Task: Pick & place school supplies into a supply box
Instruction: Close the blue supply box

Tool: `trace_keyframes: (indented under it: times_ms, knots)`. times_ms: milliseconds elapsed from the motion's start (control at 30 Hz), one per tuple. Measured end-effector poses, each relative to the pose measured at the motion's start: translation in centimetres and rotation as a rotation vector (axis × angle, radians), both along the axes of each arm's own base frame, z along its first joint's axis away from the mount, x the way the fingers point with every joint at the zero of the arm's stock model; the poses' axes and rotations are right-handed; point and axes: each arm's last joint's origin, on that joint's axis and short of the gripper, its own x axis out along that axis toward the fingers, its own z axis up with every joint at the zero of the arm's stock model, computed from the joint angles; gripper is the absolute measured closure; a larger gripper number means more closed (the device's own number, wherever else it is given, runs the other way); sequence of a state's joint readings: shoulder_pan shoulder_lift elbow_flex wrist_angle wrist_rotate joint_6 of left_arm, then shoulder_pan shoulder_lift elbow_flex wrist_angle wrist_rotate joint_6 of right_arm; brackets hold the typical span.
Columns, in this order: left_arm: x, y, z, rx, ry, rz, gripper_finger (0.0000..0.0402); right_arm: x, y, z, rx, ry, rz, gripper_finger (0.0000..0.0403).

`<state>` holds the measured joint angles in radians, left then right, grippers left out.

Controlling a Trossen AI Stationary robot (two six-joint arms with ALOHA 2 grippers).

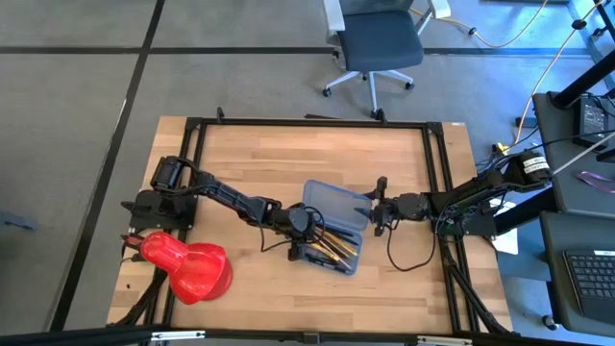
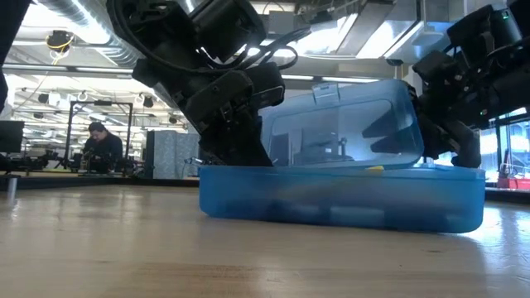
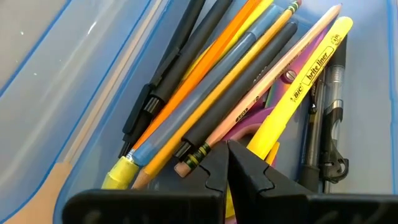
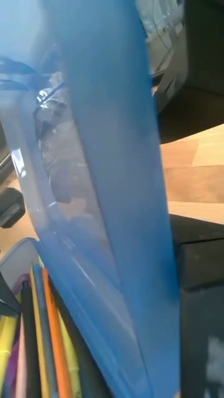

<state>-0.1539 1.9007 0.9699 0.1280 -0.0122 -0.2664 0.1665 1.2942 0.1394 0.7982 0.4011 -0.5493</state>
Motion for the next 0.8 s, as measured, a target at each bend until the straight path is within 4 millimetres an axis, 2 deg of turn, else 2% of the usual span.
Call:
trace_keyframes:
  times_ms: [167,400,567,800]
  knots:
    - [0.0,0.0,0.1,0.001,-0.002,0.001,0.04,0.0,0.1,0.1,0.015,-0.006,0.034,0.0214]
    - [0.1,0.4,0.1,0.025,-0.007,0.034,0.04,0.1,0.8,0.0,0.232,-0.016,0.19,0.0214]
    - [0.1,1.0,0.1,0.024,-0.007,0.05,0.0398,0.1,1.0,0.1,0.294,-0.016,0.266,0.0214]
    - [0.3,1.9,0.2,0.034,-0.014,0.084,0.0398,1.2,1.4,1.5,0.356,-0.074,0.309,0.0214]
